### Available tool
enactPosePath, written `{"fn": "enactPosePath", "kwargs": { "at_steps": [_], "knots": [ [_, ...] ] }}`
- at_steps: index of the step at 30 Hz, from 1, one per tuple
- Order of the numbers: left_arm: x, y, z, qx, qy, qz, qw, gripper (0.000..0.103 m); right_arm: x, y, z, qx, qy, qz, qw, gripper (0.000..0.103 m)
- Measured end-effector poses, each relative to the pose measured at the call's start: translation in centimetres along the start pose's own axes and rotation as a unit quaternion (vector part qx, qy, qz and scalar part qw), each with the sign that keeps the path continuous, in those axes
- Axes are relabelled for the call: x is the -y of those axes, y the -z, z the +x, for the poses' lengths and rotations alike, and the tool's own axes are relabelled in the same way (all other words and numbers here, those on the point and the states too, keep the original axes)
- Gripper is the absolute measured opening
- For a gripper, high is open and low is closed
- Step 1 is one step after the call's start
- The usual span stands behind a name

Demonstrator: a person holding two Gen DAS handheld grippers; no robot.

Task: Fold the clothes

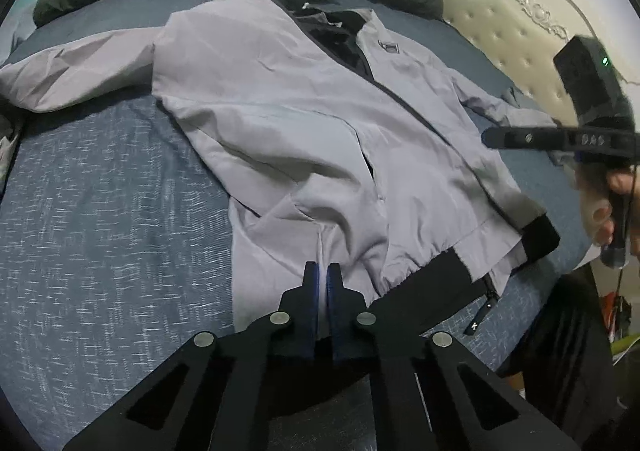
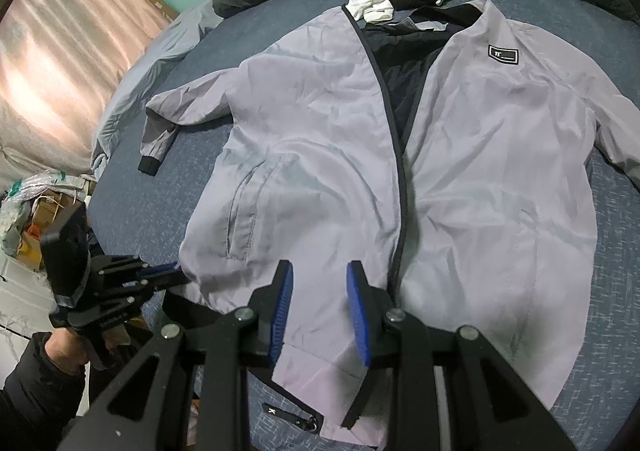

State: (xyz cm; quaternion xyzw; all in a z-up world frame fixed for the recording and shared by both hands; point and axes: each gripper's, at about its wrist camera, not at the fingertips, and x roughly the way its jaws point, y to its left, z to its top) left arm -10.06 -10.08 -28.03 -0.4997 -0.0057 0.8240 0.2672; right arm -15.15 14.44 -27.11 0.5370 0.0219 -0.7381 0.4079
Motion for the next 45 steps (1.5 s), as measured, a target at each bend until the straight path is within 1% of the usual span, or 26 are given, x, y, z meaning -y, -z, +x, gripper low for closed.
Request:
{"fn": "enactPosePath", "kwargs": {
  "at_steps": [7, 8, 9, 15, 21, 29, 30, 31, 32, 33, 40, 44, 45],
  "knots": [
    [-2.4, 0.3, -3.6, 0.016, 0.001, -0.017, 0.9997, 0.003, -0.3, -0.1, 0.1, -0.003, -0.004, -0.006, 1.0, 0.028],
    [-2.9, 0.5, -4.1, 0.018, 0.0, -0.022, 0.9996, 0.003, -0.3, -0.1, 0.1, -0.005, -0.003, -0.007, 1.0, 0.029],
    [-3.4, 0.6, -4.5, 0.019, -0.004, -0.027, 0.9995, 0.003, -0.3, 0.0, 0.2, -0.008, -0.003, -0.007, 1.0, 0.033],
    [-6.0, 1.1, -5.7, 0.008, -0.024, -0.046, 0.9986, 0.003, -0.4, 0.1, 0.9, -0.021, 0.001, -0.006, 1.0, 0.034],
    [-6.0, 0.5, -5.7, -0.008, -0.032, -0.028, 0.9991, 0.003, -0.2, 0.0, 1.9, -0.036, 0.0, 0.004, 0.999, 0.034],
    [-7.4, 1.3, -4.7, -0.043, -0.047, -0.025, 0.9976, 0.003, 0.1, -0.2, 3.3, -0.056, -0.003, 0.02, 0.998, 0.034],
    [-7.5, 1.4, -4.5, -0.047, -0.049, -0.025, 0.9974, 0.003, 0.2, -0.2, 3.6, -0.059, -0.004, 0.022, 0.998, 0.037],
    [-7.5, 1.4, -4.3, -0.05, -0.051, -0.023, 0.9972, 0.003, 0.2, -0.2, 3.9, -0.064, -0.005, 0.024, 0.998, 0.042],
    [-7.5, 1.5, -4.2, -0.05, -0.052, -0.022, 0.9971, 0.003, 0.1, -0.2, 4.3, -0.07, -0.003, 0.024, 0.997, 0.05],
    [-7.5, 1.5, -4.1, -0.05, -0.052, -0.023, 0.9971, 0.003, 0.0, -0.2, 4.8, -0.075, 0.0, 0.023, 0.997, 0.051],
    [-7.8, 1.9, -3.7, -0.056, -0.052, -0.023, 0.9968, 0.003, 0.0, -0.4, 7.2, -0.082, 0.014, 0.032, 0.996, 0.051],
    [-7.9, 2.0, -3.7, -0.057, -0.048, -0.025, 0.9969, 0.002, -0.1, -0.2, 8.3, -0.083, 0.022, 0.026, 0.996, 0.051],
    [-8.0, 2.0, -3.7, -0.058, -0.048, -0.025, 0.9969, 0.002, -0.2, -0.1, 8.5, -0.083, 0.022, 0.023, 0.996, 0.044]
  ]
}}
